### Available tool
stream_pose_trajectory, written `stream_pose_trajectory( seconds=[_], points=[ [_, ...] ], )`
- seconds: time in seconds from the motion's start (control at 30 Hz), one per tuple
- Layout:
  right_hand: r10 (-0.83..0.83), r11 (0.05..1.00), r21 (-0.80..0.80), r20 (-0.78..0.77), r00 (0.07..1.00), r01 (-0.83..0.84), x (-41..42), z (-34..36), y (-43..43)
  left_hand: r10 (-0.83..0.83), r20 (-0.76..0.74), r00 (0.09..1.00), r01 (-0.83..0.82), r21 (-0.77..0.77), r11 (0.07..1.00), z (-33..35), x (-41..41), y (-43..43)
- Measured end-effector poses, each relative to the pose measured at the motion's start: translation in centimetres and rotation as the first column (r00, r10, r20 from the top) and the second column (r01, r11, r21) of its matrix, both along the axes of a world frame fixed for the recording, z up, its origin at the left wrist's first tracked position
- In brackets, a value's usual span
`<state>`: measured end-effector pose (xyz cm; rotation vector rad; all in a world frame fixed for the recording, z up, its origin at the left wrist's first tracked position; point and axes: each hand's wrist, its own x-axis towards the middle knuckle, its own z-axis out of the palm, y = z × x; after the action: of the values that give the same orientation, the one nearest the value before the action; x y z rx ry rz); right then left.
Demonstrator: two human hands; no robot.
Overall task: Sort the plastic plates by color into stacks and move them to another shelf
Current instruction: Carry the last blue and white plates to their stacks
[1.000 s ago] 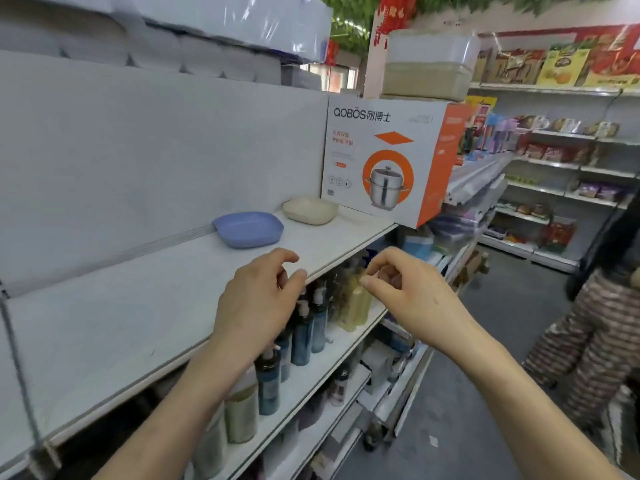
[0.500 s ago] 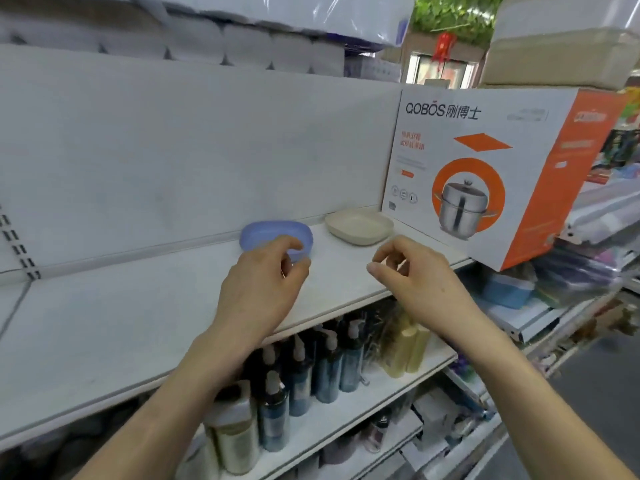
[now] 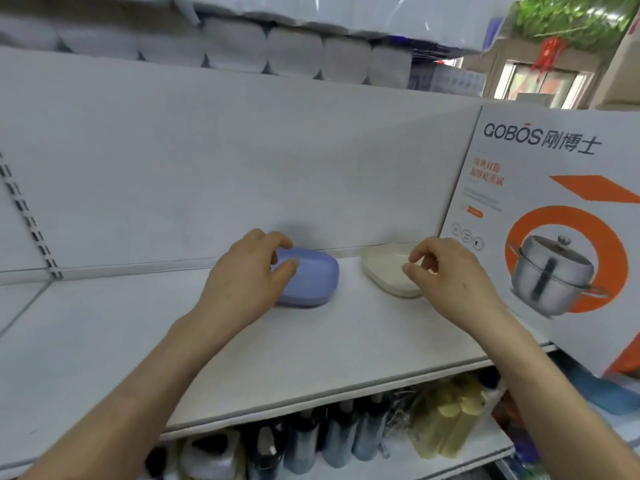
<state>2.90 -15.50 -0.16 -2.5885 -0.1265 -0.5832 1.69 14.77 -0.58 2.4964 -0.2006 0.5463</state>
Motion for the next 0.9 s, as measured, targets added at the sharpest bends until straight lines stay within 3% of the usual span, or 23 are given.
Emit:
stream_pose_trajectory(
  seconds=[0.3, 0.43, 0.53, 0.7, 0.9],
  points=[
    [0.079, 0.993, -0.073, -0.118, 0.990, -0.088, 6.6, -0.3, -4.3, 0.153, -0.086, 0.984, -0.145, 0.094, 0.985, 0.1, 2.8, -1.4],
    [0.027, 0.964, -0.251, -0.227, 0.973, -0.085, 8.3, 0.2, -5.2, 0.311, -0.211, 0.927, -0.241, 0.303, 0.922, 0.1, 3.5, -1.6],
    [-0.055, 0.912, -0.400, -0.330, 0.942, -0.087, 9.0, 0.2, -5.4, 0.346, -0.337, 0.876, -0.226, 0.348, 0.910, -0.1, 3.9, -1.6],
    [0.023, 0.962, -0.232, -0.461, 0.887, -0.146, 10.4, -0.4, -5.8, 0.342, -0.427, 0.837, -0.194, 0.352, 0.916, -0.4, 4.4, -1.7],
    [0.038, 0.957, -0.236, -0.481, 0.876, -0.171, 11.1, 0.2, -5.9, 0.266, -0.472, 0.840, -0.182, 0.218, 0.959, -0.6, 4.8, -1.2]
  ],
)
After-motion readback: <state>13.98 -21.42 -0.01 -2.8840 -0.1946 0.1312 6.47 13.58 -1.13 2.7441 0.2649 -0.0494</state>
